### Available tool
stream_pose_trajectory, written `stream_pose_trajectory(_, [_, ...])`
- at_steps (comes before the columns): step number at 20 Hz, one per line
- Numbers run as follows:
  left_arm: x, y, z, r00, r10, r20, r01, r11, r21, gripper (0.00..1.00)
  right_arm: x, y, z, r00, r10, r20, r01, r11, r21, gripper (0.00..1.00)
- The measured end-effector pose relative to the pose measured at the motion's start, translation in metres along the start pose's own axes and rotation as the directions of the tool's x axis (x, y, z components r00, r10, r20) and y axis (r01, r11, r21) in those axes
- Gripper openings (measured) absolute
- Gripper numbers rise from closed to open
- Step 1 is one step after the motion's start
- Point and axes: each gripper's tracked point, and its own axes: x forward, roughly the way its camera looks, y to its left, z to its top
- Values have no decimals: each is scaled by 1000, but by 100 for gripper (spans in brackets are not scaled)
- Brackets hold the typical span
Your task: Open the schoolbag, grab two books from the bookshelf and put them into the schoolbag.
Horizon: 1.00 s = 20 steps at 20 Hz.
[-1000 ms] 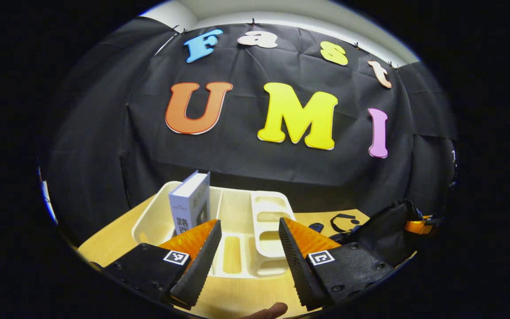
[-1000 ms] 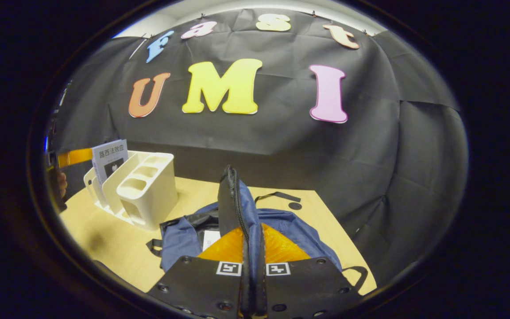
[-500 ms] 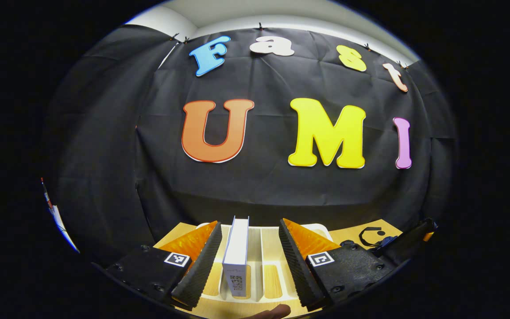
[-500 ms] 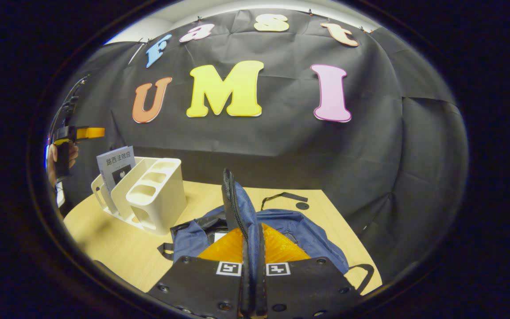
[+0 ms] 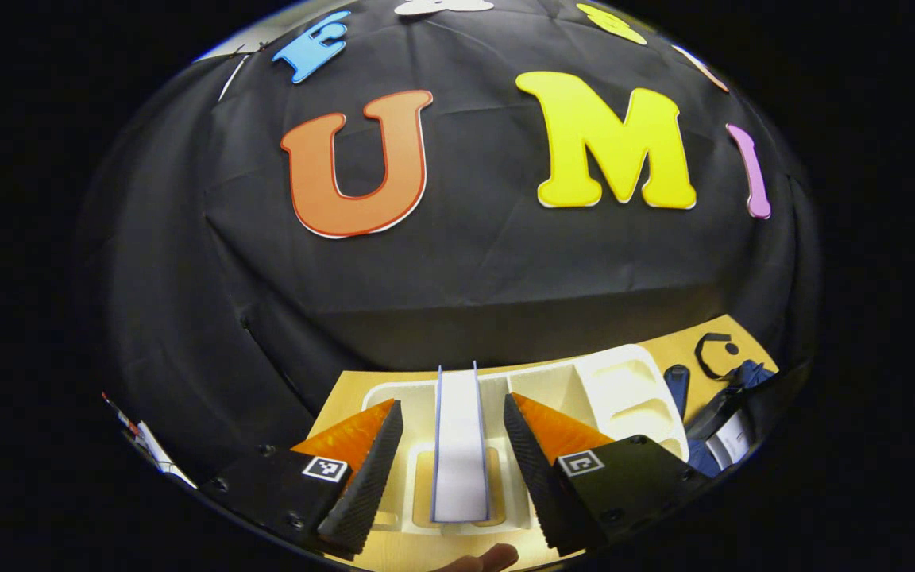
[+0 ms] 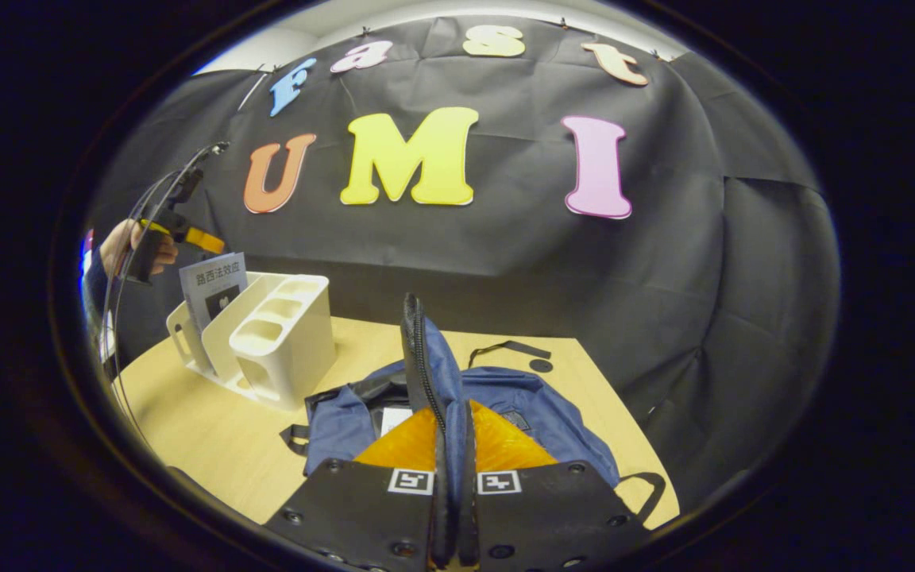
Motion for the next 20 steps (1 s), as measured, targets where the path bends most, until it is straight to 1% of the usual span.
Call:
stream_pose_trajectory(3, [8,-4,-16,994,-38,-106,34,998,-44,81,-1,1,-1,1000,5,1,-5,1000,-6,5])
stream_pose_trajectory(5, [9,-8,-25,984,-46,-171,41,999,-34,81,-2,3,-2,1000,9,2,-9,1000,-8,5])
stream_pose_trajectory(7, [7,-6,-34,967,-28,-253,24,1000,-20,78,0,4,-4,1000,12,1,-12,1000,-4,5])
stream_pose_trajectory(8, [8,-4,-38,958,-25,-286,24,1000,-5,80,0,5,-6,1000,14,-2,-14,1000,-3,5])
stream_pose_trajectory(9, [9,0,-40,951,-12,-307,17,1000,13,74,-1,5,-8,1000,16,-2,-16,1000,0,5])
stream_pose_trajectory(10, [10,4,-42,941,4,-339,8,999,35,72,-1,7,-9,1000,20,-2,-20,1000,-1,5])
stream_pose_trajectory(13, [1,3,-45,909,-11,-416,57,994,96,69,0,7,-14,1000,17,-12,-17,1000,-10,5])
stream_pose_trajectory(14, [0,6,-45,903,-4,-429,59,992,115,67,0,7,-15,1000,17,-13,-17,1000,-13,5])
stream_pose_trajectory(15, [1,4,-48,892,-9,-452,75,989,128,60,0,6,-15,1000,15,-9,-15,1000,-11,5])
stream_pose_trajectory(16, [-1,3,-48,886,-14,-463,88,987,138,58,0,6,-14,1000,17,-4,-17,1000,-4,5])
stream_pose_trajectory(18, [-3,-4,-48,877,-22,-480,96,987,128,55,-1,5,-16,1000,19,2,-19,1000,11,5])
stream_pose_trajectory(20, [-9,-16,-46,876,-52,-479,111,989,98,51,1,5,-20,1000,20,-1,-20,1000,14,5])
